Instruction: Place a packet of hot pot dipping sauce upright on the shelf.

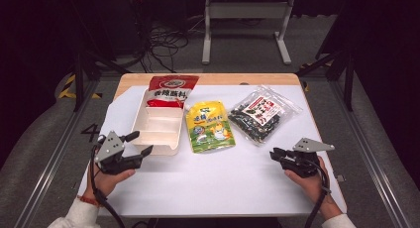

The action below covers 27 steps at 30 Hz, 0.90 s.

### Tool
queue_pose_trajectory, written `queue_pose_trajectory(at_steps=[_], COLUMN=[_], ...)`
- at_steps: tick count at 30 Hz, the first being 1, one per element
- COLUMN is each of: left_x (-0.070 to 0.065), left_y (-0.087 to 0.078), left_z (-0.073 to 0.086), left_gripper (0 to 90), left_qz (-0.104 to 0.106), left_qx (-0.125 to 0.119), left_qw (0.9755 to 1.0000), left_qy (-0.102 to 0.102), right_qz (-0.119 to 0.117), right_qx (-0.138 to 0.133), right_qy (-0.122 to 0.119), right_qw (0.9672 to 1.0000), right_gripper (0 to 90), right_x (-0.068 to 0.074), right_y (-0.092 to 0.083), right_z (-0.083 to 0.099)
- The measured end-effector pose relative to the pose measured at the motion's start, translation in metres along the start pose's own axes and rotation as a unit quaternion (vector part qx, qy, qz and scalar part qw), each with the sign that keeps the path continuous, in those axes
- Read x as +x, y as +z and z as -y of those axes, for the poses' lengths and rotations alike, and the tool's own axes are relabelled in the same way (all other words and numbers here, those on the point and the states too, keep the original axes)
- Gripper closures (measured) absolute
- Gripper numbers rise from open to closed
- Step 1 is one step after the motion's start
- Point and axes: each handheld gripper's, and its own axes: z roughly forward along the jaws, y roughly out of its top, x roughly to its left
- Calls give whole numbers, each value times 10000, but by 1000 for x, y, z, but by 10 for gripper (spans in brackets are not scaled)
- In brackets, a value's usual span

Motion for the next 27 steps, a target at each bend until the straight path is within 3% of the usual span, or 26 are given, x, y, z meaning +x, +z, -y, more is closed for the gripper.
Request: queue_pose_trajectory(at_steps=[4, 7, 11, 14, 17, 19, 22, 24, 26, 27], left_x=[-18, -30, -35, -35, -37, -38, -40, -41, -41, -41], left_y=[-4, -6, -10, -13, -6, -1, 2, -1, -4, -4], left_z=[21, 33, 41, 43, 44, 46, 50, 49, 48, 48], left_gripper=[338, 318, 304, 281, 255, 250, 246, 244, 242, 238], left_qz=[271, 273, 261, 264, 110, 144, 192, 181, 177, 177], left_qx=[135, 384, 510, 470, 637, 745, 912, 868, 759, 759], left_qw=[9991, 9986, 9980, 9983, 9978, 9970, 9954, 9958, 9968, 9968], left_qy=[-300, -222, -253, -236, 115, 153, 225, 244, 177, 177], right_qz=[-179, -320, -228, 43, 378, 524, 724, 827, 941, 941], right_qx=[-44, -30, -9, -121, -15, 188, 332, 288, 355, 355], right_qy=[-64, -97, -161, 139, 315, 523, 924, 1163, 1516, 1516], right_qw=[9998, 9994, 9996, 9998, 9988, 9971, 9925, 9893, 9833, 9833], right_gripper=[745, 740, 722, 710, 583, 481, 358, 277, 236, 236], right_x=[5, 11, 12, -4, -21, -30, -43, -51, -61, -61], right_y=[13, 25, 27, 23, 28, 33, 42, 49, 58, 58], right_z=[-11, -19, -27, -29, -25, -22, -19, -20, -21, -21])
